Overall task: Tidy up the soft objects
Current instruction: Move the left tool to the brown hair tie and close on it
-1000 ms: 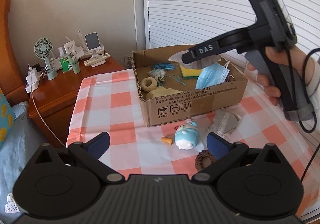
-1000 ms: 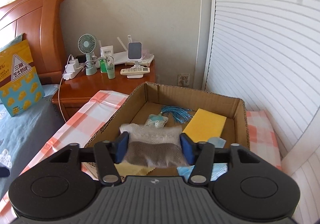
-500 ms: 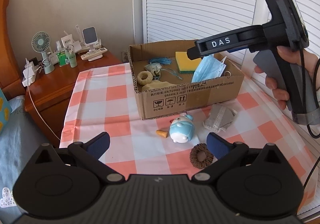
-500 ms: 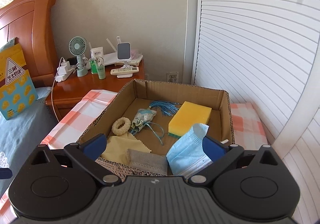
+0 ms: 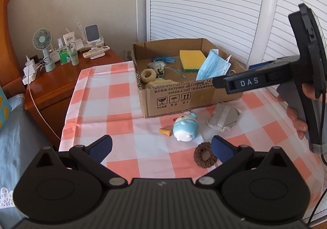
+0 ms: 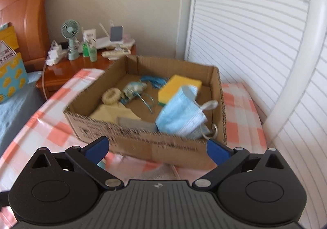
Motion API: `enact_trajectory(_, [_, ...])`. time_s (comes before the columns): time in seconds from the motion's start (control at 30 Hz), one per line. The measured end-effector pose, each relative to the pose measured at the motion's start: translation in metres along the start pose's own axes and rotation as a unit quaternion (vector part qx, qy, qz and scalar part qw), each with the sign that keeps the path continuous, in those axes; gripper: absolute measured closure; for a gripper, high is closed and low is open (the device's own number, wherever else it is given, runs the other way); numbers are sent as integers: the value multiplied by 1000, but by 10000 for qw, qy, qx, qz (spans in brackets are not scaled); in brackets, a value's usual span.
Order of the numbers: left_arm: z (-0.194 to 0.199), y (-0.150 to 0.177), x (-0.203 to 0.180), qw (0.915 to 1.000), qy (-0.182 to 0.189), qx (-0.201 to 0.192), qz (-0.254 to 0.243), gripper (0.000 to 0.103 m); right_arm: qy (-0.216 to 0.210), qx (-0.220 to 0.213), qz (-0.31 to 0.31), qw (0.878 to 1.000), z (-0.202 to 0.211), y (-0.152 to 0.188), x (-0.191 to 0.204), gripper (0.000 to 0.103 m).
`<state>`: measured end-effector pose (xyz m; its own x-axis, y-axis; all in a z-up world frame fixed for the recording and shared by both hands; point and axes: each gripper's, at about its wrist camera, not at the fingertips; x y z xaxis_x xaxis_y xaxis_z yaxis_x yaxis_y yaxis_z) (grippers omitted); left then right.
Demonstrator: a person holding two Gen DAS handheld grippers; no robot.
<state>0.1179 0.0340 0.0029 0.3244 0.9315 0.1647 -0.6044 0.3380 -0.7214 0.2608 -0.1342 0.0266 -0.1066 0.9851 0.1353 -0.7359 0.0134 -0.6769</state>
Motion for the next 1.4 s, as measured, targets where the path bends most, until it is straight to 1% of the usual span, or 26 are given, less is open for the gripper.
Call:
enact_trajectory(0.13, [-3, 2, 2, 10000, 16, 61, 40, 1, 359, 285, -257, 9986, -22, 14, -13, 0])
enact_trajectory(0.23, [-6, 3, 2, 9999, 27, 98, 39, 1, 394, 472, -435, 9972, -37, 22, -18, 0])
enact_trajectory(0.4, [-8, 2, 1, 9999, 31, 137, 8, 1, 439, 518, -584, 9960, -54, 29, -14, 0])
enact_trajectory(0.47, [-11, 2, 0, 9998, 23, 177, 2, 1, 514, 498, -577, 9958, -61, 30, -12, 0])
enact_trajectory(0.63, [-17, 4, 1, 9996, 16, 285, -2, 1, 695, 617, -508, 9944, -73, 36, -11, 0])
enact_trajectory(0.73, [-19, 5, 1, 9995, 35, 324, -18, 1, 788, 686, -470, 9934, -71, 43, -15, 0])
enact_trajectory(0.93, [-25, 7, -1, 9990, 204, 392, -19, 1, 769, 697, -490, 9934, -50, 59, -28, 0])
enact_trajectory(1.07, [-31, 7, -9, 9985, 249, 465, -124, 1, 705, 680, -458, 9941, -40, 68, -34, 0])
enact_trajectory(1.2, [-39, 8, -17, 9977, 388, 526, -191, 1, 646, 661, -417, 9949, -35, 73, -36, 0])
enact_trajectory(1.4, [-56, 14, -27, 9954, 533, 753, -238, 1, 491, 576, -276, 9968, -22, 84, -45, 0])
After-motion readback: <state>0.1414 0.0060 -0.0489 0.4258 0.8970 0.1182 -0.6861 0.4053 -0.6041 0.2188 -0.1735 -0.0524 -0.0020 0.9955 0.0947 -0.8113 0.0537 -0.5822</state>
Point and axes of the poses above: each gripper's, at about its wrist camera, not at the fingertips, and z roughly against the way its jaws point, x to its left, y to its underside, and after that the axes turned 14 degrees about -z, right-handed
